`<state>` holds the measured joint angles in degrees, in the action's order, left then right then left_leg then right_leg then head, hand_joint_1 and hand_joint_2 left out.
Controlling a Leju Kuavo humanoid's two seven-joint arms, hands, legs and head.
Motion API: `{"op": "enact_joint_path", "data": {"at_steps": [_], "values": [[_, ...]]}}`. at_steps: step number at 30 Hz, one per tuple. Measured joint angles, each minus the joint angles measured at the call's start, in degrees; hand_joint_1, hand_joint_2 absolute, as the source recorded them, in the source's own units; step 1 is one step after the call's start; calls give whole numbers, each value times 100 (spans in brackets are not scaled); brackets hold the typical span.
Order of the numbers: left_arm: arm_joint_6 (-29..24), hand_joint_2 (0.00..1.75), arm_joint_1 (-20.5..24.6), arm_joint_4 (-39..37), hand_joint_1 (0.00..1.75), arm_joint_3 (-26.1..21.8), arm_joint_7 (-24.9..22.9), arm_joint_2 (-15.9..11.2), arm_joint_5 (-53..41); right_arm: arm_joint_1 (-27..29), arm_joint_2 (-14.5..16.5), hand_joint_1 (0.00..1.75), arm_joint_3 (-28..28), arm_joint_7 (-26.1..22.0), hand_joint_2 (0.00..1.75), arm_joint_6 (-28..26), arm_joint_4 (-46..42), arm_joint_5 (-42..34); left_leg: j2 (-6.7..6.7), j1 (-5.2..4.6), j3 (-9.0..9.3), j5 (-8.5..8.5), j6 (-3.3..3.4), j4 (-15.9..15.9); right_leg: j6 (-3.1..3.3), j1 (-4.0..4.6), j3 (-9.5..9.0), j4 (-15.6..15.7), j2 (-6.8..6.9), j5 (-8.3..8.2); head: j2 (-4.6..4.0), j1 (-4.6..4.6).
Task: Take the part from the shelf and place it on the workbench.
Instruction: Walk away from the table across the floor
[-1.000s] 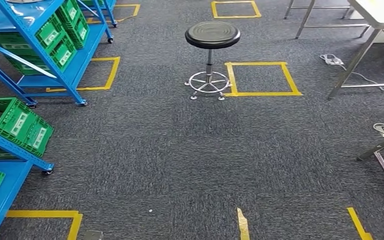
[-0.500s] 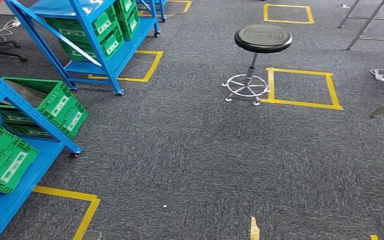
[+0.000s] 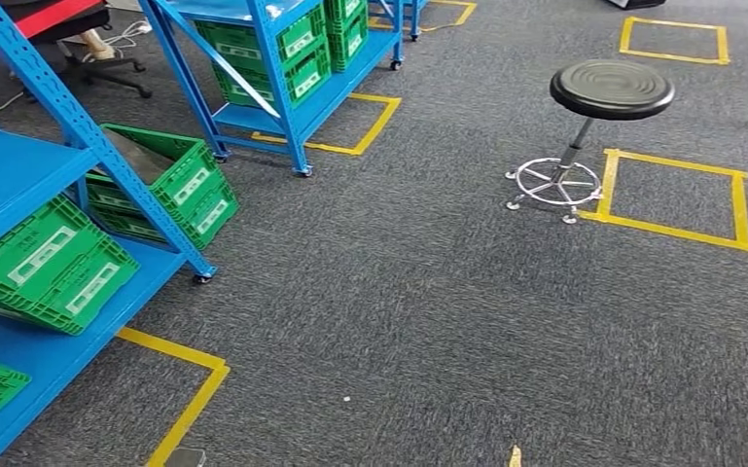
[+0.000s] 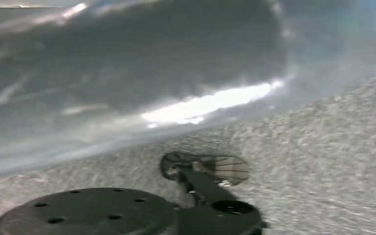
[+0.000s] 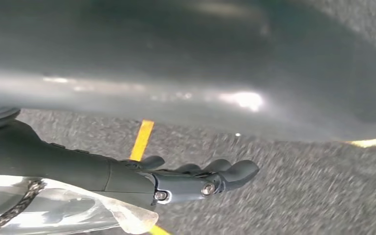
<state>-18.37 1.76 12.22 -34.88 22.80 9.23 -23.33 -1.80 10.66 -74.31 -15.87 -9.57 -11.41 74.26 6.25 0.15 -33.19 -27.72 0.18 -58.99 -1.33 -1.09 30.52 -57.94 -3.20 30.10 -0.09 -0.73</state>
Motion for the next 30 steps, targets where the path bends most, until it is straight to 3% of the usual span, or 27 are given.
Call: {"op": "enact_joint_path", "data": {"at_steps": [1,3,5,6,7,8,10,12,14,15,16,17,19,21,22,23,25,26,28,30], "values": [[9,0,-11,-3,0,0,-30,-5,-15,3,-3,0,1,21,0,-6,0,8,-122,-5,-51,-75,-28,-111,36,-3,-15,23,67,-12,0,-18],[32,0,-1,-8,0,1,-61,-11,-39,16,-7,0,3,40,0,-8,0,25,-430,-16,-315,-383,-73,-683,95,-1,-43,51,235,-9,0,-49],[51,0,14,-10,0,1,-68,-11,-57,29,-9,0,5,44,0,-7,0,39,-543,-4,-664,-673,-102,-1409,128,11,-56,52,420,18,0,-56],[56,0,8,-11,0,1,-68,-13,-61,27,-10,0,7,44,0,-7,0,43,-564,3,-743,-686,-110,-1577,134,14,-66,52,502,31,0,-57],[59,0,-4,-11,0,1,-68,-14,-62,23,-10,0,7,44,0,-7,0,46,-582,8,-717,-590,-110,-1526,133,15,-81,52,573,43,0,-57],[61,0,-15,-11,0,0,-67,-16,-63,17,-10,0,8,41,0,-7,0,48,-617,9,-581,-404,-101,-1256,126,15,-104,52,639,59,0,-58],[66,0,-16,-11,0,0,-42,-21,-68,7,-10,0,10,9,0,-7,0,49,-852,-29,-181,-53,-49,-456,86,31,-150,48,763,104,0,-59],[67,0,10,-11,0,1,22,-21,-76,0,-10,0,12,-54,0,-8,0,49,-1042,-83,29,35,15,-15,23,58,-182,47,884,149,0,-56],[60,0,16,-11,0,2,87,-25,-80,-23,-10,0,13,-108,0,-9,0,49,-967,-99,27,12,69,27,-34,68,-226,65,1006,170,0,-54],[55,0,4,-11,0,1,107,-27,-80,-41,-11,0,14,-123,0,-9,0,48,-904,-89,37,25,100,53,-62,62,-236,56,968,199,0,-48],[51,0,-1,-11,0,1,120,-29,-80,-57,-11,0,14,-134,0,-10,0,48,-844,-73,49,39,134,78,-86,52,-208,-25,848,270,0,-40],[50,0,5,-11,0,0,127,-28,-80,-67,-12,0,14,-140,0,-10,0,48,-783,-54,60,55,169,103,-107,44,-116,-221,684,394,0,-26],[50,0,28,-11,0,-1,131,-18,-81,-63,-13,0,15,-148,0,-11,0,47,-653,-39,57,65,211,113,-126,34,263,-946,394,731,0,2],[51,0,37,-11,0,-1,143,-8,-81,-43,-13,0,15,-158,0,-13,0,42,-501,-40,60,61,222,109,-131,37,625,-1545,338,871,0,6],[47,0,34,-11,0,-1,156,-6,-81,-36,-13,0,15,-169,0,-15,0,38,-420,-40,69,57,222,106,-127,38,678,-1547,330,763,0,7],[43,0,34,-11,0,-1,174,-5,-80,-32,-13,0,15,-183,0,-18,0,34,-336,-39,82,50,215,102,-118,37,621,-1315,311,545,0,6],[26,0,42,-11,0,-1,203,2,-78,-32,-18,0,15,-197,0,-22,0,32,-183,-40,91,28,183,81,-91,21,341,-545,120,89,0,6],[16,0,51,-11,0,-1,209,7,-78,-32,-21,0,16,-195,0,-26,0,33,-115,-39,78,19,159,62,-74,11,202,-243,12,-18,0,4],[-5,0,57,-12,0,-1,211,13,-78,-30,-26,0,17,-167,0,-37,1,37,-4,-28,36,27,99,46,-38,11,84,-36,-91,-14,1,-2],[-16,0,36,-15,0,-1,211,12,-78,-29,-27,0,16,-133,0,-56,2,42,53,-9,12,34,33,48,14,12,49,7,8,-32,1,-2]]}}
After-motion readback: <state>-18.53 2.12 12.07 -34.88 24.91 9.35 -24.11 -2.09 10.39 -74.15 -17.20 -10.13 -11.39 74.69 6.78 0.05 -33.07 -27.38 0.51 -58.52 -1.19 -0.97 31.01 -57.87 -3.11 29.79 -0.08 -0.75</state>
